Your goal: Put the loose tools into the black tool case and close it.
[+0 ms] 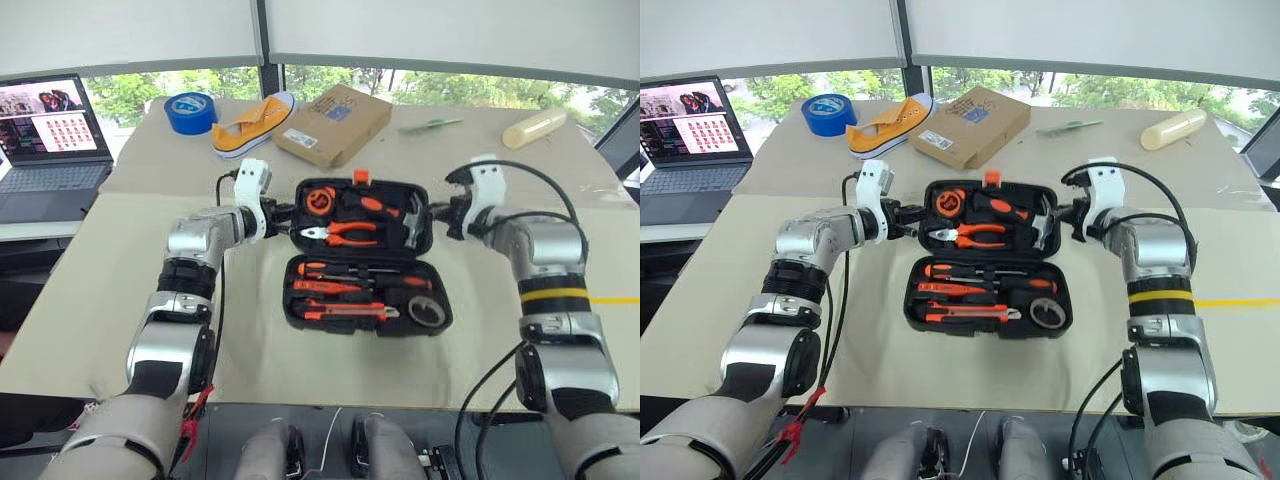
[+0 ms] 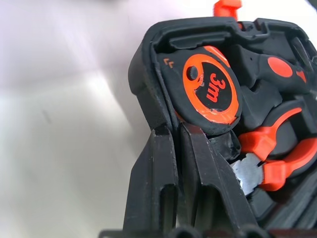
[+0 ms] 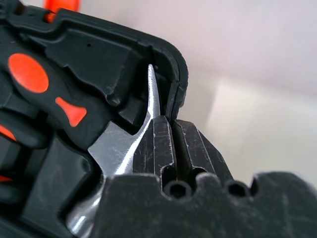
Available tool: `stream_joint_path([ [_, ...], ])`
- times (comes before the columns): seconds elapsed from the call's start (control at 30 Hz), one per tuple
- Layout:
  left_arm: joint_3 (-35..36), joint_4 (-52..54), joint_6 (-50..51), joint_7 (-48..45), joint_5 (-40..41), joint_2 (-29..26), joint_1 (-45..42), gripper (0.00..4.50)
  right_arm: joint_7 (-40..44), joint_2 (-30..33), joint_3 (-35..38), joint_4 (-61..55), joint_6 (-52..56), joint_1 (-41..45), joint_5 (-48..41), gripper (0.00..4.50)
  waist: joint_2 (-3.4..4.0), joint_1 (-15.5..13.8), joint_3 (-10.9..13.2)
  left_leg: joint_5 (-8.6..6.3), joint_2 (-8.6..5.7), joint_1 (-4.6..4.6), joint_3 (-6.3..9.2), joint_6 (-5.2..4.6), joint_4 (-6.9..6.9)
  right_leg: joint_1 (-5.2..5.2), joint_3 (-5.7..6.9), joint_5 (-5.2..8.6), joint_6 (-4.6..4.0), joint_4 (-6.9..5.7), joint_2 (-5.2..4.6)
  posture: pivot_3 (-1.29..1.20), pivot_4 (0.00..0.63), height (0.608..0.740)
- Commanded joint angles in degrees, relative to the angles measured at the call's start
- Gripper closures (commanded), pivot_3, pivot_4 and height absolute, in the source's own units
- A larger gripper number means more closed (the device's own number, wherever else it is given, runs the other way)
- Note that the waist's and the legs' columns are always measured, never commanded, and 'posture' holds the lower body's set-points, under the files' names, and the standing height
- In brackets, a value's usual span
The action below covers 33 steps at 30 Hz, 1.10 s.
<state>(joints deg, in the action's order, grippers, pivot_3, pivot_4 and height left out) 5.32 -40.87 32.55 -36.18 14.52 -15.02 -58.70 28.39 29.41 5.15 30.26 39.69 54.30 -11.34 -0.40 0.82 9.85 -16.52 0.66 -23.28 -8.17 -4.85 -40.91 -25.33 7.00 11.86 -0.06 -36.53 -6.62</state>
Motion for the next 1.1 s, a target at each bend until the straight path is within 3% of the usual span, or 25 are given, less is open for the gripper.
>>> stream_joint_path([
  [0.03, -0.42, 1.23, -7.15, -1.06, 0.12, 2.4, -3.85, 4.49, -0.5, -1.37, 1.81, 0.47, -8.95, 5.2, -0.28, 4.5, 0.0, 0.02, 0.0, 0.0, 0.0, -0.02, -0.01, 0.0, 0.02, -0.04, 0.01, 0.0, 0.0, 0.0, 0.01, 0.0, 0.15, 0.731],
  [0.3, -3.02, 5.09, -14.06, -2.96, -2.51, 2.7, 1.92, 4.49, 0.24, -2.17, 0.84, -1.74, -16.36, 0.7, 1.55, 4.5, 0.02, 0.15, 0.01, 0.0, -0.03, -0.24, -0.03, 0.0, 0.11, -0.26, 0.04, 0.03, 0.03, 0.05, 0.05, 0.0, 0.15, 0.731],
  [0.73, -5.84, 34.72, -17.8, -2.35, -3.4, -0.98, 22.47, 4.49, 2.59, -1.26, 3.69, -34.22, -26.8, -25.68, -0.58, 4.5, 0.02, -0.12, 0.0, 0.0, 0.05, 0.05, 0.04, 0.0, 0.11, 0.12, 0.04, 0.03, 0.04, 0.26, 0.1, 0.0, 0.15, 0.731],
  [1.1, -8.04, 43.0, -21.73, -2.04, -6.29, -4.64, 29.57, 4.49, 3.31, 1.35, 3.06, -43.49, -36.4, -37.51, 3.67, 4.5, 0.02, -0.12, 0.0, 0.0, 0.08, 0.28, -0.04, 0.01, 0.13, 0.2, -0.1, 0.04, 0.02, 0.34, 0.11, 0.0, 0.15, 0.731],
])
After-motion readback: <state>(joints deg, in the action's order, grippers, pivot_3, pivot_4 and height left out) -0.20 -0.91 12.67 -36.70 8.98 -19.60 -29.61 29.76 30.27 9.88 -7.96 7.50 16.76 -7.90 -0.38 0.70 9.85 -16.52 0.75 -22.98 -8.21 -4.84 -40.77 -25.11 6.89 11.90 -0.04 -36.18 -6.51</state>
